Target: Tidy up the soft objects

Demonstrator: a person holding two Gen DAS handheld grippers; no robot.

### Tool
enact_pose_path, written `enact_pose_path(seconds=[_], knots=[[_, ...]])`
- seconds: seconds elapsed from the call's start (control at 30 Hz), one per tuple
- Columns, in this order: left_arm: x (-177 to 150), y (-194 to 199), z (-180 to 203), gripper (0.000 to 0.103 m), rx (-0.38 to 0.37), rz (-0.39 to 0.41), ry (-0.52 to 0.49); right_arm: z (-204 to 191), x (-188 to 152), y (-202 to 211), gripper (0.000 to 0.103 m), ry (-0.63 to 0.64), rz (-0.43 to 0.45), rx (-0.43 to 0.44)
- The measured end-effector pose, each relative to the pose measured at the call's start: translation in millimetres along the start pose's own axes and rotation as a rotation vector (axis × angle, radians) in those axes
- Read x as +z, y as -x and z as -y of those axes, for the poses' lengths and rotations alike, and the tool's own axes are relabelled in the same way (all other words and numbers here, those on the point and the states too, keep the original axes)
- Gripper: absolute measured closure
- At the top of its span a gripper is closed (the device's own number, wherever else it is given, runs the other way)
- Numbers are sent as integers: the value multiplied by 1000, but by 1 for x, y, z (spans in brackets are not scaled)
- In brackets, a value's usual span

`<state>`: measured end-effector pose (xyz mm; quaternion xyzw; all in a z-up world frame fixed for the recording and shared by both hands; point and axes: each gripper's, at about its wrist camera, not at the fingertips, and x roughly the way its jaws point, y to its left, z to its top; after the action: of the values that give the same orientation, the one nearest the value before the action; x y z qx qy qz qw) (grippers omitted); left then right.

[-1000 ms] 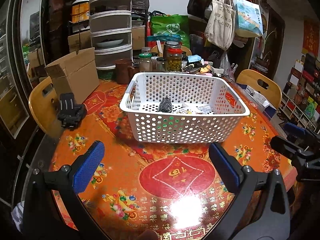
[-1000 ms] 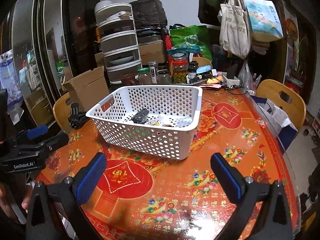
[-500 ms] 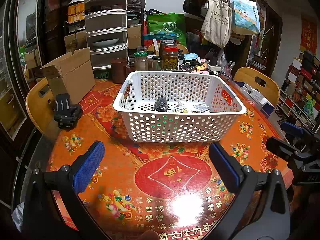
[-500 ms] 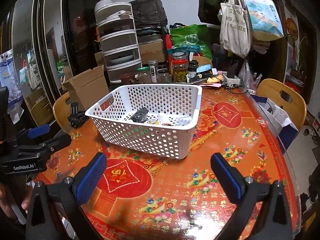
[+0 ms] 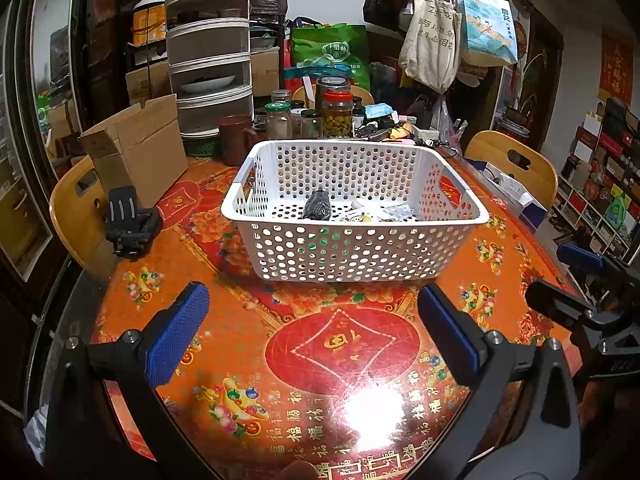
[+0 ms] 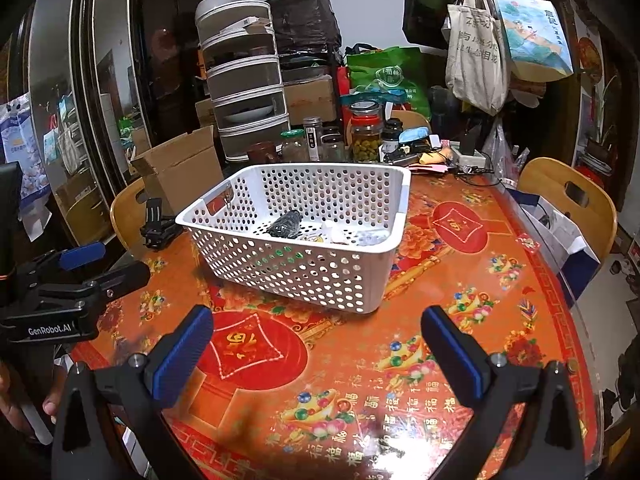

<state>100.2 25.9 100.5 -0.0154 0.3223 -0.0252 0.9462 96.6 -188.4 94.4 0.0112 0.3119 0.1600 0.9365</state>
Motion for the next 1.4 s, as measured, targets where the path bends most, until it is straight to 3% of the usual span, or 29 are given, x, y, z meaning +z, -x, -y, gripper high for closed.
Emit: enact_pose_path(seconds=[1.4], knots=[[-3, 1, 2, 0, -20, -13, -11, -2, -2, 0, 0, 8, -4, -1]])
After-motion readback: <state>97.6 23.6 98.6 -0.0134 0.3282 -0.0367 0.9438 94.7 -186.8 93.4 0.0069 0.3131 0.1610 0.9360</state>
